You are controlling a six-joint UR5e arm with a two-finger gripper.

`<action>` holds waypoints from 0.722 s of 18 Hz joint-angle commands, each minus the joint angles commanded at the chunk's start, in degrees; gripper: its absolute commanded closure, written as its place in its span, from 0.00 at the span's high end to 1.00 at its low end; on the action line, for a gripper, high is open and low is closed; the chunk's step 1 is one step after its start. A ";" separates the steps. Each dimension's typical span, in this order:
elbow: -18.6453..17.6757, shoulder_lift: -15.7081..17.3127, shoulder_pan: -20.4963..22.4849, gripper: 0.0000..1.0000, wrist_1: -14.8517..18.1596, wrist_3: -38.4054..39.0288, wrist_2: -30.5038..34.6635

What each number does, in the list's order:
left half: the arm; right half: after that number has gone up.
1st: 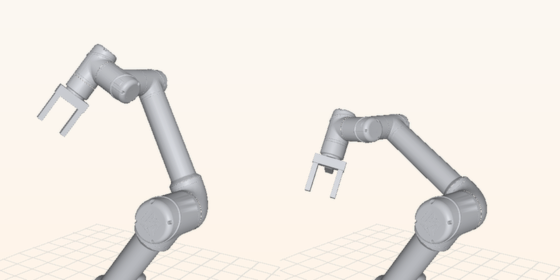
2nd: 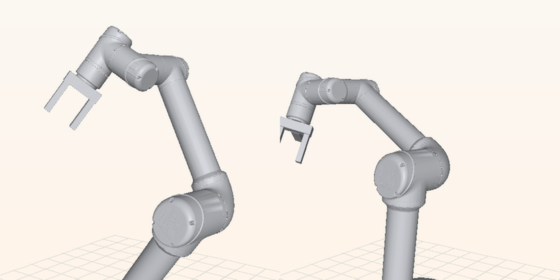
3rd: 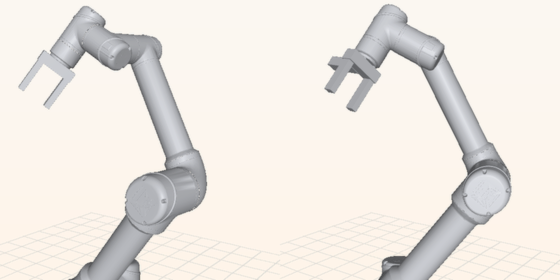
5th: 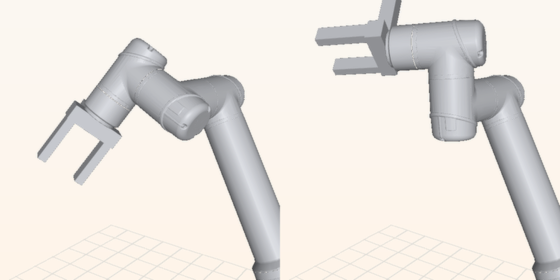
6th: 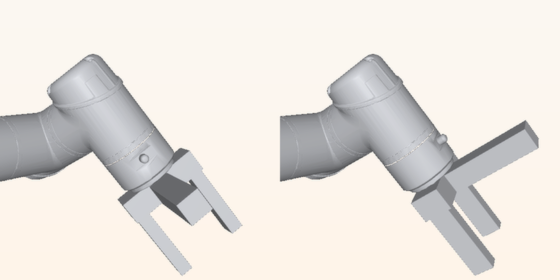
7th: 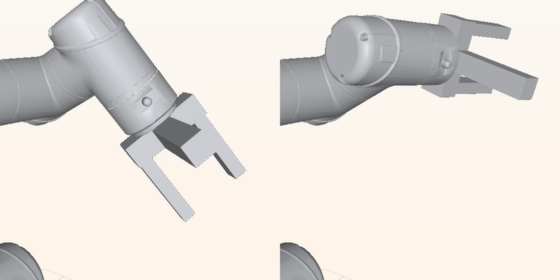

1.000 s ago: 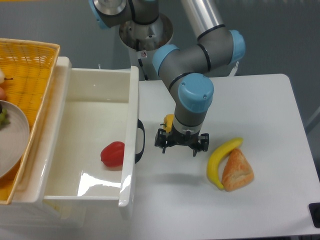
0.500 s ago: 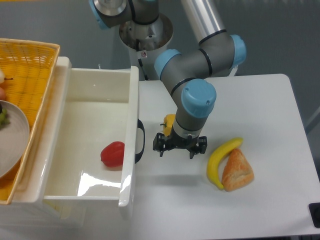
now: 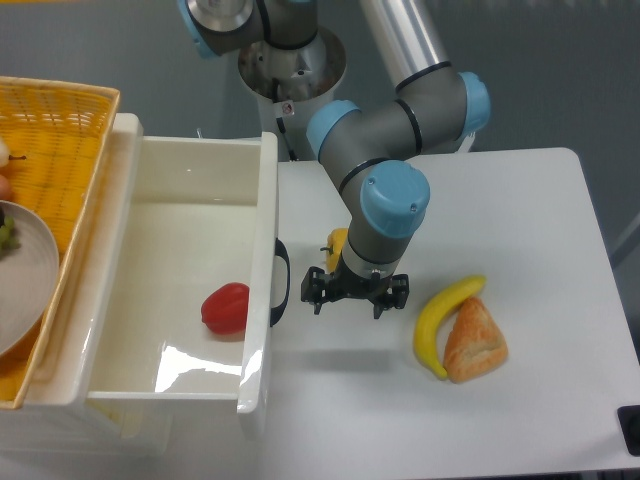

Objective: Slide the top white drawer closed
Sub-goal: 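Move the gripper toward the front face of the open white drawer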

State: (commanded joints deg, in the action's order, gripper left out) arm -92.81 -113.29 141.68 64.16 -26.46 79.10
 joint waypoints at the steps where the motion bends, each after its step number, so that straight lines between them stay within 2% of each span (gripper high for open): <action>1: 0.00 0.00 0.00 1.00 0.09 0.00 0.00; 13: -0.26 -0.09 -1.05 1.00 0.26 0.00 -0.35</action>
State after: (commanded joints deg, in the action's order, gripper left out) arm -93.08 -113.38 140.63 64.42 -26.46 78.75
